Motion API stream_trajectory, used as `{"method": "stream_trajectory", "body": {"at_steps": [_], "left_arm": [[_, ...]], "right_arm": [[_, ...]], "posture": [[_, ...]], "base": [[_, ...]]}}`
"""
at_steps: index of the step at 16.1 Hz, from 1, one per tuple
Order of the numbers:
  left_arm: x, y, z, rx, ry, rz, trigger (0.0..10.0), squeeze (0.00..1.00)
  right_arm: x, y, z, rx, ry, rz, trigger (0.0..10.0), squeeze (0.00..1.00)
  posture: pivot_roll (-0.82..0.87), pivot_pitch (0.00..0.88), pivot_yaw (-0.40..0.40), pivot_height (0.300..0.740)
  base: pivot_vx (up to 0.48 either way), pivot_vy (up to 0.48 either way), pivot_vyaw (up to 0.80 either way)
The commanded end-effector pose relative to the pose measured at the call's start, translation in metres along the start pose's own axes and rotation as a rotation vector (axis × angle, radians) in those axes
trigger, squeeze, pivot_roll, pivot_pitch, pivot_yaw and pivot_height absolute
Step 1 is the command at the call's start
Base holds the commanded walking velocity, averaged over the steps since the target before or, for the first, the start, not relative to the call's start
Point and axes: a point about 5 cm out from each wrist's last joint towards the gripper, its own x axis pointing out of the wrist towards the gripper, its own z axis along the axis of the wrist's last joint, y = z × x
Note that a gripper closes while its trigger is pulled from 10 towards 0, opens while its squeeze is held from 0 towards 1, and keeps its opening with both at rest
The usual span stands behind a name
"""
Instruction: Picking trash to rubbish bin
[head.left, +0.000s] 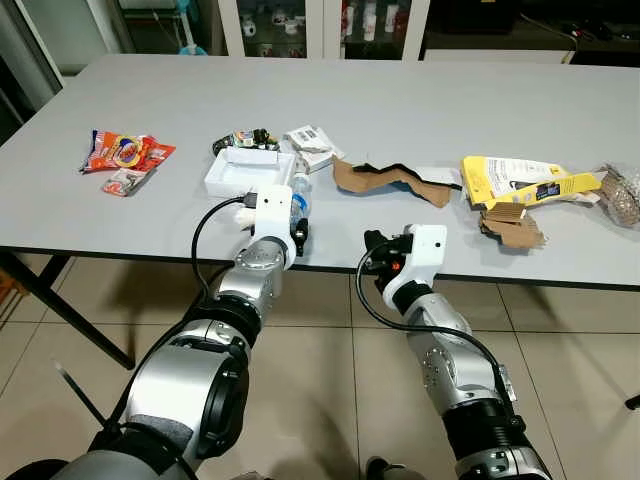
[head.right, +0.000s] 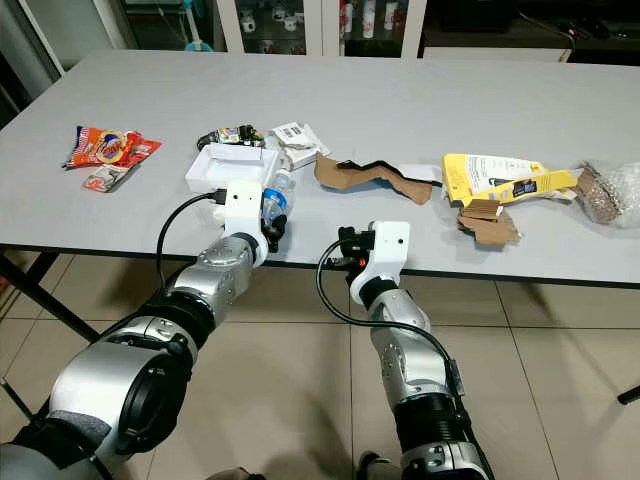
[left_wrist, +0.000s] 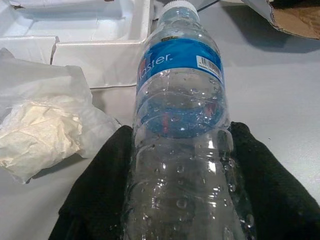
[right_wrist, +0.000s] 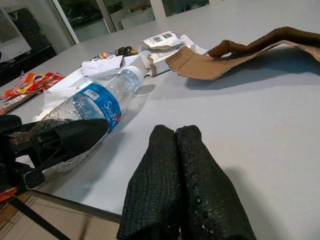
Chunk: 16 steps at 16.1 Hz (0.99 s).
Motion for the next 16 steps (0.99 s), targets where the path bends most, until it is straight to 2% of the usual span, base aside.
{"method": "stream_trajectory", "body": {"at_steps": [1, 3, 4, 6, 8, 9, 11, 13, 16], "left_arm": [[-0.001, 0.001, -0.008, 0.010, 0.022, 0.012, 0.0, 0.00], [-0.001, -0.001, -0.003, 0.042, -0.024, -0.001, 0.0, 0.00], [-0.001, -0.003, 0.010, 0.087, -0.123, -0.004, 10.0, 0.00], [-0.005, -0.010, 0.031, 0.140, -0.295, -0.046, 10.0, 0.00], [-0.009, -0.016, 0.038, 0.247, -0.384, -0.071, 10.0, 0.00], [-0.011, -0.016, 0.038, 0.265, -0.400, -0.070, 10.0, 0.00], [-0.014, -0.015, 0.034, 0.262, -0.436, -0.049, 10.0, 0.00], [-0.023, -0.006, 0.013, 0.272, -0.474, -0.022, 10.0, 0.00], [-0.032, 0.000, 0.000, 0.246, -0.479, -0.007, 10.0, 0.00]], "right_arm": [[0.000, 0.001, 0.000, -0.005, 0.002, 0.003, 10.0, 0.00], [0.000, 0.002, -0.001, -0.004, 0.002, 0.003, 10.0, 0.00], [0.000, 0.002, -0.001, -0.003, 0.001, 0.003, 10.0, 0.00], [0.000, 0.002, -0.001, -0.002, -0.002, 0.001, 10.0, 0.00], [0.001, 0.002, 0.000, -0.001, -0.005, 0.000, 10.0, 0.00], [0.001, 0.003, 0.000, 0.000, -0.006, 0.000, 10.0, 0.00], [0.001, 0.003, 0.000, 0.002, -0.010, -0.003, 10.0, 0.00], [0.000, 0.001, 0.002, 0.007, -0.024, -0.013, 10.0, 0.00], [-0.001, -0.002, 0.006, 0.017, -0.057, -0.037, 10.0, 0.00]], "posture": [[-0.04, 0.041, 0.058, 0.740], [-0.04, 0.032, 0.060, 0.740], [-0.04, 0.025, 0.063, 0.740], [-0.04, 0.021, 0.065, 0.740], [-0.04, 0.024, 0.067, 0.740], [-0.04, 0.027, 0.067, 0.740], [-0.04, 0.034, 0.065, 0.740], [-0.03, 0.041, 0.063, 0.740], [-0.03, 0.044, 0.057, 0.740]], "base": [[0.000, 0.000, 0.00], [0.000, 0.000, 0.00], [0.000, 0.000, 0.00], [0.000, 0.000, 0.00], [0.000, 0.000, 0.00], [0.000, 0.000, 0.00], [0.000, 0.000, 0.00], [0.000, 0.000, 0.00], [0.000, 0.000, 0.00]]}}
